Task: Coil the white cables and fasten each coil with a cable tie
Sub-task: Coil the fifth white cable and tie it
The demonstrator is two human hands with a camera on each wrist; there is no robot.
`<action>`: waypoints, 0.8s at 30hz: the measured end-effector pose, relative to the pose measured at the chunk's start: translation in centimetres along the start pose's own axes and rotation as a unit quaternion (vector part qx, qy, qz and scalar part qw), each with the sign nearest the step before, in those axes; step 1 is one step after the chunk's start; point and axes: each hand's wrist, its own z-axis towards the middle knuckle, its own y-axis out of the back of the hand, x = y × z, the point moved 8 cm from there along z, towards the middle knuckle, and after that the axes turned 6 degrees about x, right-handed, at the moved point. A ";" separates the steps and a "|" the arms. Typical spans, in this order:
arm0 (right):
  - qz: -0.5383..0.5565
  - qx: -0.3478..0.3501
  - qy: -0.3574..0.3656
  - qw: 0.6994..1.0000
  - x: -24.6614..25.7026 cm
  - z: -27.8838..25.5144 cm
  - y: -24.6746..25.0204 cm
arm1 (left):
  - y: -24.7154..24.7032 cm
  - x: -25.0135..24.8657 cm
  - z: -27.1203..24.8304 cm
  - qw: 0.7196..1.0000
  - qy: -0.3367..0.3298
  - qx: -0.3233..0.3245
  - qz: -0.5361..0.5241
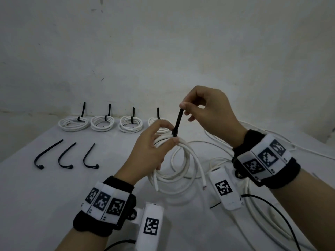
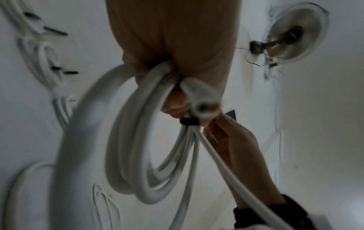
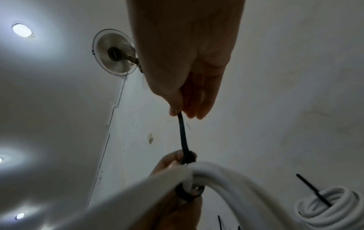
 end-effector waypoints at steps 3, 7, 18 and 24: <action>0.034 0.039 0.000 0.999 0.3 -0.2 -1.2 | 0.7 0.6 0.0 1.000 0.008 -0.021 0.000; -0.071 0.177 -0.104 0.976 -1.6 -2.0 -3.5 | 1.9 0.9 0.2 0.997 0.007 -0.073 -0.005; 0.172 0.044 -0.156 0.972 -4.4 -6.0 -4.9 | 1.8 0.9 0.3 0.989 0.002 -0.081 -0.122; -0.197 -0.101 0.098 0.970 -0.4 -5.5 -2.6 | 1.0 1.5 0.3 0.990 0.025 -0.058 -0.123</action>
